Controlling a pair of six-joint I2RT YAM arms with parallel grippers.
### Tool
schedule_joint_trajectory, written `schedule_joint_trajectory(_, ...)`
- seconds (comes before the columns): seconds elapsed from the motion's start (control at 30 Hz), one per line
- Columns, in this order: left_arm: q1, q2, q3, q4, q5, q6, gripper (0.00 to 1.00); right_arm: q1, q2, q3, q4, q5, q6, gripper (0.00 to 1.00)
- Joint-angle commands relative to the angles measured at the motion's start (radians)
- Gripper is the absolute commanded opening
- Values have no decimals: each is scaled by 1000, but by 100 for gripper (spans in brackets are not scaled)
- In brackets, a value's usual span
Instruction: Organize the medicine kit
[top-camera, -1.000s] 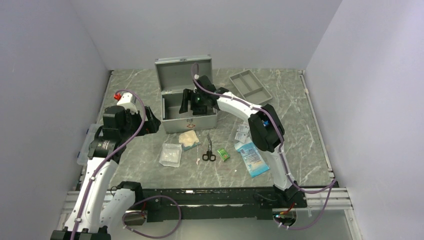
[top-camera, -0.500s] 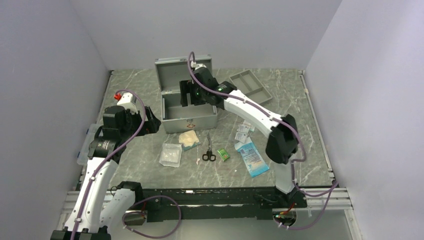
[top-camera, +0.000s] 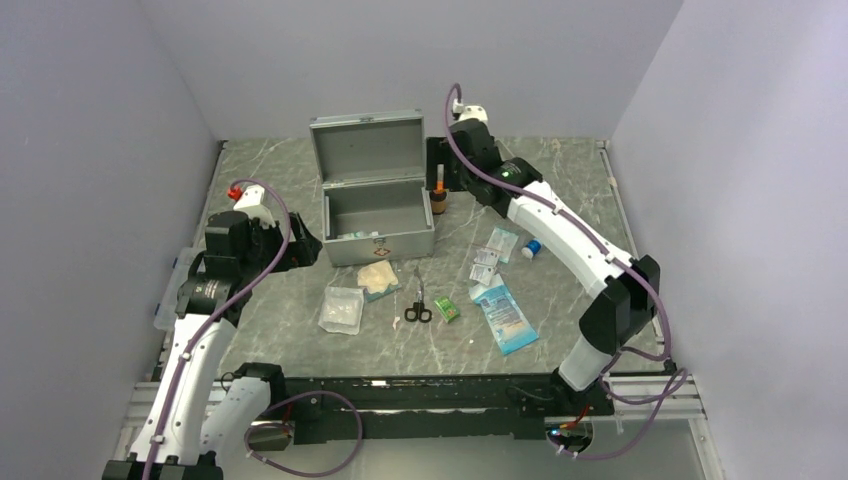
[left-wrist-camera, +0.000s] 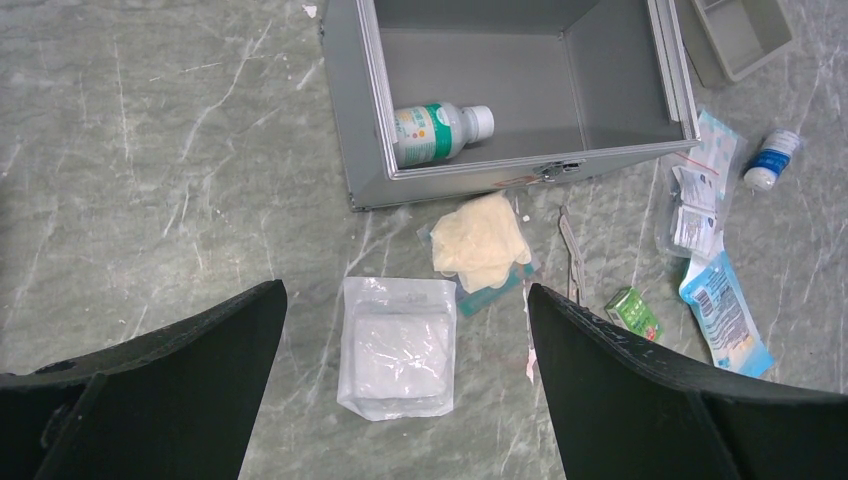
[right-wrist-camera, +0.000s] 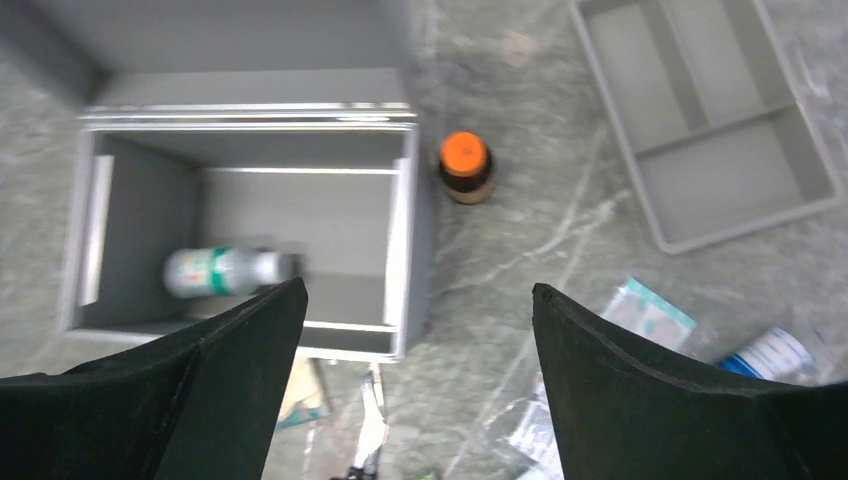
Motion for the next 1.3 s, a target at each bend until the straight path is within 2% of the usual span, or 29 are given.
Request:
schedule_joint_trajectory(0.0, 7, 2, 13, 27, 18, -13, 99, -82, 20, -49, 25, -13, 10, 85)
schedule_joint_trajectory(0.27, 9, -1, 13, 26, 17, -12, 99, -139, 181, 2, 63, -62, 55, 79)
schedule_joint_trajectory(0.73, 10, 7, 15, 24, 15, -10, 99, -186, 435, 236, 46, -134, 87, 71)
schedule_joint_trajectory(1.27, 14, 8, 15, 25, 17, -12, 99, -185, 515, 278, 37, -185, 97, 64)
